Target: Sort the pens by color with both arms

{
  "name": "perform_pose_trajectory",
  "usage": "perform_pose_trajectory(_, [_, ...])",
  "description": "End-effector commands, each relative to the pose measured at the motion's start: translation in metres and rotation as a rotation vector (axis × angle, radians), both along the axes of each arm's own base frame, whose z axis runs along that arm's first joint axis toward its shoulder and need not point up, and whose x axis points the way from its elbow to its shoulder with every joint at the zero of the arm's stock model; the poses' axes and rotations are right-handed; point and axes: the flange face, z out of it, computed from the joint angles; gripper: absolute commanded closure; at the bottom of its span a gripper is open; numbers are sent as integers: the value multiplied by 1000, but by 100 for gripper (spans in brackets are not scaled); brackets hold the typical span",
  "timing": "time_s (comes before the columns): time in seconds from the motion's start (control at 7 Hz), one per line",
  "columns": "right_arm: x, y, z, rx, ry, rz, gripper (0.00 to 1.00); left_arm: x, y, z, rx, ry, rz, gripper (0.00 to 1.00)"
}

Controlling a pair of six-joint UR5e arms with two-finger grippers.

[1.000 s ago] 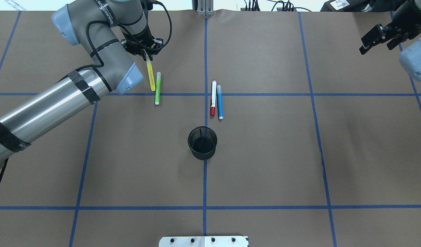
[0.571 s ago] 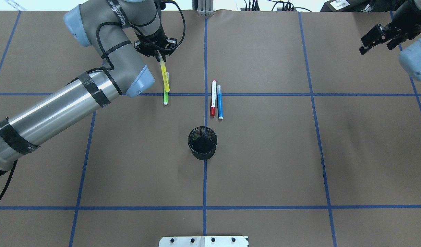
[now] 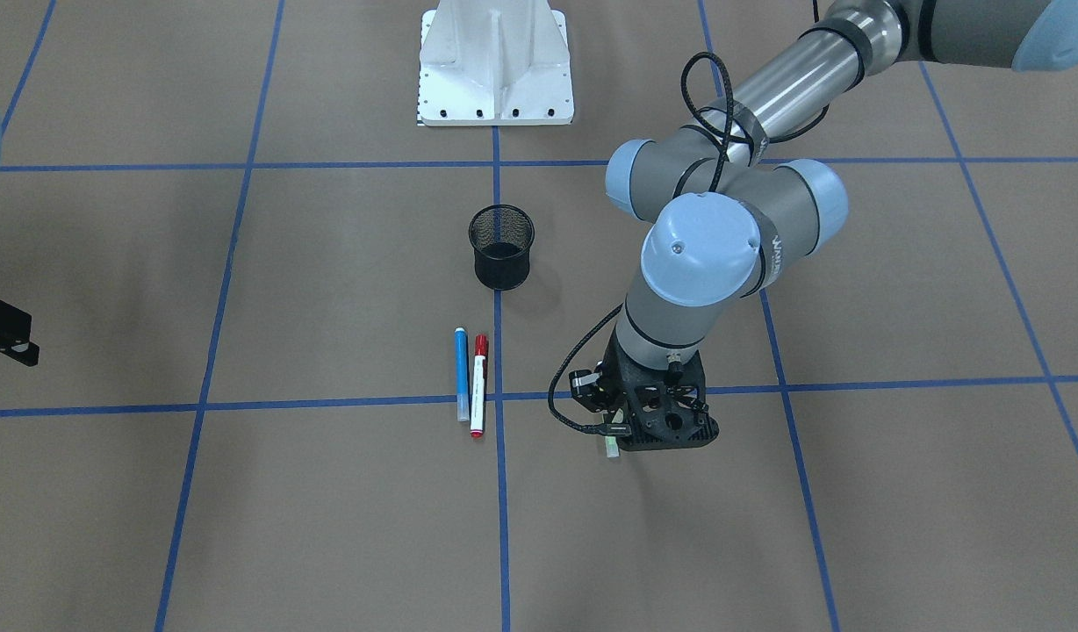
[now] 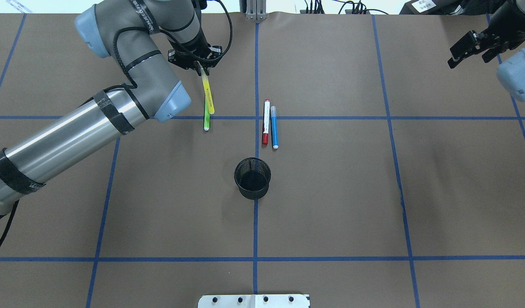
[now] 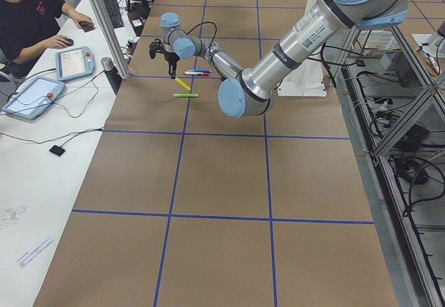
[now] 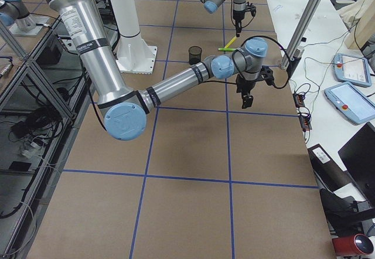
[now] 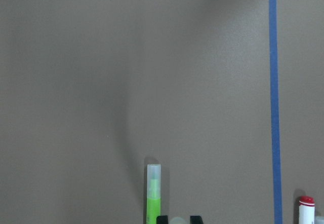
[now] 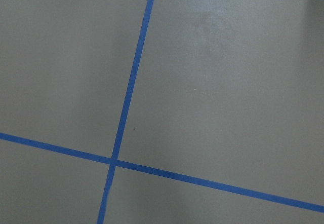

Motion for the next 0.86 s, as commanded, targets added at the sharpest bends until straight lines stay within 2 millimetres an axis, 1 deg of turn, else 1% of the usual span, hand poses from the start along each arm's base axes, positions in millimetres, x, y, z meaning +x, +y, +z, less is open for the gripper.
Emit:
perform_pose_trajectory(0.0, [0, 0, 0, 1, 0, 0, 1, -23, -16, 12, 16, -58, 28, 100])
perform_pose_trajectory(0.14, [0, 0, -1, 2, -1, 0, 1, -25, -16, 22, 8, -68, 32, 100])
perform_pose_trajectory(0.29, [-1, 0, 0, 1, 0, -2, 1, -21, -17, 35, -6, -81, 36, 100])
perform_pose_trajectory(0.43, [-2, 0, 0, -1, 0, -3, 1, -19, -17, 38, -11, -84, 38, 100])
perform_pose_trajectory(0.71, [-2, 0, 0, -1, 0, -3, 1, -17, -14, 34, -10, -80, 44, 100])
